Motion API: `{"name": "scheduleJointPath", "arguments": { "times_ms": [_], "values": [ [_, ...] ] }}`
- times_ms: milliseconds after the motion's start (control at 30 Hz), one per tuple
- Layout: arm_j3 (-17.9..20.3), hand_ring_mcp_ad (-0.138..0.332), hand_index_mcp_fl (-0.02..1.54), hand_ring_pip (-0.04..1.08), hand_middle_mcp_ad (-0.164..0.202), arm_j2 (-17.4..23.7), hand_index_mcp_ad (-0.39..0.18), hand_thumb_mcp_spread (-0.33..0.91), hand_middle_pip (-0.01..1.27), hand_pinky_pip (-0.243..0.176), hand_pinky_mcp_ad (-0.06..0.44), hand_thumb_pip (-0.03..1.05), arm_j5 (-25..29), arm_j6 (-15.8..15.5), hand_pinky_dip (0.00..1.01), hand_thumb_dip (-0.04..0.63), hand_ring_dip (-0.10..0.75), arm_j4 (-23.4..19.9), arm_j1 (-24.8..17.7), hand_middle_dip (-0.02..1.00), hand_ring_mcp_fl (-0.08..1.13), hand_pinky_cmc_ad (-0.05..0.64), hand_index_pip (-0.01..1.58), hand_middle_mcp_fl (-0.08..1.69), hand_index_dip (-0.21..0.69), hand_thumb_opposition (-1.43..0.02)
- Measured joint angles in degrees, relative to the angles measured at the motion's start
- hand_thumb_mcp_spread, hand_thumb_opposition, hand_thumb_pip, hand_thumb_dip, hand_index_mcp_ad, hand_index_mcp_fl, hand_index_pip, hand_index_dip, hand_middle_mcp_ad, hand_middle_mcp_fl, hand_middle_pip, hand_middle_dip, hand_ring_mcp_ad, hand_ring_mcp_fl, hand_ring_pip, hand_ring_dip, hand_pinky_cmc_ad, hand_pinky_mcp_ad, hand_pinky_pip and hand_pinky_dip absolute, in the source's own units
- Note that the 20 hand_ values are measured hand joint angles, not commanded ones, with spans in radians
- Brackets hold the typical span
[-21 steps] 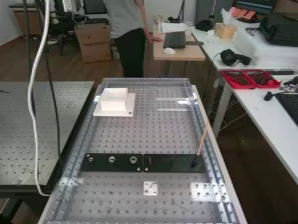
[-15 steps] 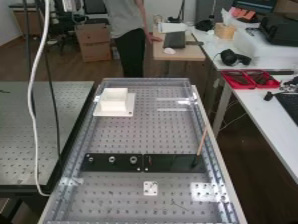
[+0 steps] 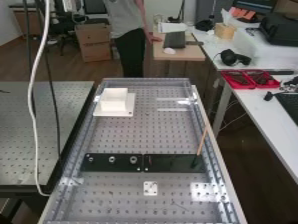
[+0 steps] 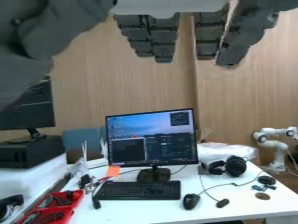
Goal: Grab the pcb board and place it in the clear container
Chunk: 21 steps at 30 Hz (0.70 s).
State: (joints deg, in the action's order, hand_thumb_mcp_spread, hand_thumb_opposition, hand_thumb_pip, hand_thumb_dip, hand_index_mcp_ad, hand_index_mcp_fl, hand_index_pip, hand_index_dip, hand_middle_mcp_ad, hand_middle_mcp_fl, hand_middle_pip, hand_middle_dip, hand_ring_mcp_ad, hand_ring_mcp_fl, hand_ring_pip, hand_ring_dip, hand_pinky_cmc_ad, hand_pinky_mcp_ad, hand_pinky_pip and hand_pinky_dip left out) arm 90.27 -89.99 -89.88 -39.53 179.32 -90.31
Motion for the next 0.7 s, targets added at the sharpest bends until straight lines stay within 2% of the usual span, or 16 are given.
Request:
{"name": "scheduleJointPath", "arguments": {
  "times_ms": [300, 500, 700],
  "values": [
    [3.0, 0.279, 0.04, 0.10, 0.119, -0.1, 0.108, 0.17, 0.15, -0.075, 0.246, 0.10, 0.7, 0.5, 0.32, 0.007, -0.035, -2.1, -0.3, 0.02, 0.02, 0.262, 0.09, 0.01, 0.019, -0.65],
    [7.3, 0.279, 0.04, 0.10, 0.119, -0.5, 0.110, 0.16, 0.15, -0.075, 0.244, 0.10, 1.6, 0.4, 0.34, 0.007, -0.035, -5.7, -1.1, 0.02, 0.03, 0.284, 0.09, 0.01, 0.033, -0.67],
    [10.7, 0.279, 0.04, 0.10, 0.119, -0.8, 0.110, 0.16, 0.15, -0.087, 0.244, 0.12, 2.8, 0.6, 0.33, 0.009, -0.035, -9.2, -1.6, 0.02, 0.03, 0.278, 0.08, 0.01, 0.028, -0.67]
  ]
}}
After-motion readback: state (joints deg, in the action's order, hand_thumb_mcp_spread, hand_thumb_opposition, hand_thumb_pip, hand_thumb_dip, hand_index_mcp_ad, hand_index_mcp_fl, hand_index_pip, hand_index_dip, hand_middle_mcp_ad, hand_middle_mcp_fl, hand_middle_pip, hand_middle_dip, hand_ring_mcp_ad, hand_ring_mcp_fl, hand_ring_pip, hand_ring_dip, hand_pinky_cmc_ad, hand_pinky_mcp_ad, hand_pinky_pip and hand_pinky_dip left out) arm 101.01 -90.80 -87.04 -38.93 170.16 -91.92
